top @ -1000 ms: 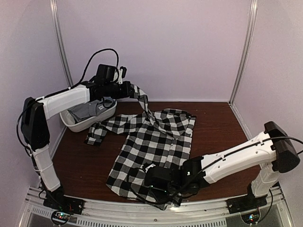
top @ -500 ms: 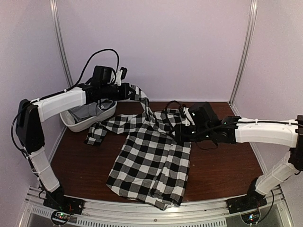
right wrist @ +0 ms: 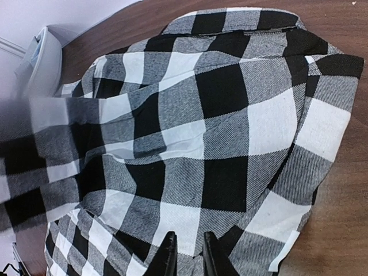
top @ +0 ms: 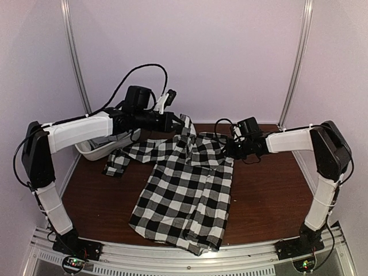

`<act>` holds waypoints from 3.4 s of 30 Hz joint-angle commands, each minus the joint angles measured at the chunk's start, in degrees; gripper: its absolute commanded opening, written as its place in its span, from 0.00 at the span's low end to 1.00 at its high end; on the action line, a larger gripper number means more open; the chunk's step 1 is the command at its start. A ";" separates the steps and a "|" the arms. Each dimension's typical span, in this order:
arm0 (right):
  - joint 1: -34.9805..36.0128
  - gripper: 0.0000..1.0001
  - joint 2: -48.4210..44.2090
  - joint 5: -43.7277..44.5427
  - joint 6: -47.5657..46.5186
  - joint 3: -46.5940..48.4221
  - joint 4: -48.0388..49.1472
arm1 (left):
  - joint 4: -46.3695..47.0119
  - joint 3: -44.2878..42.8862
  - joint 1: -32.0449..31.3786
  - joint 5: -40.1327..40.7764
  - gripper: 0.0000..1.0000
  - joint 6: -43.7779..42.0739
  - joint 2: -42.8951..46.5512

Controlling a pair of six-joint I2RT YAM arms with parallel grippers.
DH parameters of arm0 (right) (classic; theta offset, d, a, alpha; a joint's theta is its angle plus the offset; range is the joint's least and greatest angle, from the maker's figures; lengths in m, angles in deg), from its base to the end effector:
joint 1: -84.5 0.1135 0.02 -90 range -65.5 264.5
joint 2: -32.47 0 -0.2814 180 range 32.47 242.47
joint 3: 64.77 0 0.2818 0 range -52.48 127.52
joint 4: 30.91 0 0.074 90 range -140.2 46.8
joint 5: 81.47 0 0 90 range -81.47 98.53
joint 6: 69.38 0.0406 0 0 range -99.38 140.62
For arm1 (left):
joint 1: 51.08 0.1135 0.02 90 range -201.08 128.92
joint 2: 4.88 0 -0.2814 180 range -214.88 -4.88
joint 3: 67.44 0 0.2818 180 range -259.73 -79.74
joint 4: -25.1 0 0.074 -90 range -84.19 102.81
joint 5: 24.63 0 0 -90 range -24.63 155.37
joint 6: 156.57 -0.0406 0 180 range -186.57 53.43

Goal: Fold and stack the long sleeve shirts
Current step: Fold the sleeve of the 1/3-folded shirt, then move the 1/3-folded shirt to the center of the board.

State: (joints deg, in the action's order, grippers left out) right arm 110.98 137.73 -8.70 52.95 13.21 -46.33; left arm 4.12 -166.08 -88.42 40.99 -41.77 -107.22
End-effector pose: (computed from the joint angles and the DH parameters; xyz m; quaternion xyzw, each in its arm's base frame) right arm 0.3772 0.2013 0.1793 -0.0138 0.9076 0.3143 0.2782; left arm 0.3573 -0.2937 0.3239 0.2031 0.8055 -0.4245 0.3601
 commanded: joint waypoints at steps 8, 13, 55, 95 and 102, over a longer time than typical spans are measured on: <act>-6.90 0.16 13.47 -6.54 0.03 12.90 1.71 | 1.19 4.13 -9.88 -6.40 0.00 -5.88 -0.09; -8.57 0.14 17.54 -7.14 -0.18 16.10 0.18 | -0.70 8.33 -12.60 -7.81 0.00 -6.82 0.03; 6.71 0.22 -5.27 -6.46 3.90 -7.52 7.00 | -1.16 26.51 -12.87 11.63 0.55 10.54 5.12; -10.84 0.22 8.51 -5.40 -5.55 1.82 -1.92 | -4.51 30.58 -20.05 20.20 0.45 20.99 0.24; -8.59 0.28 -1.14 -2.14 -6.82 -1.88 -4.97 | -6.23 28.86 -20.00 21.64 0.46 21.17 2.21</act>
State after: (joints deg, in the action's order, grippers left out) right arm 100.66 143.63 -14.56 47.99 13.36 -47.99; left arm -0.56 -135.37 -108.51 61.77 -21.38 -106.26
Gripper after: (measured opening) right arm 0.273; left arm 0.455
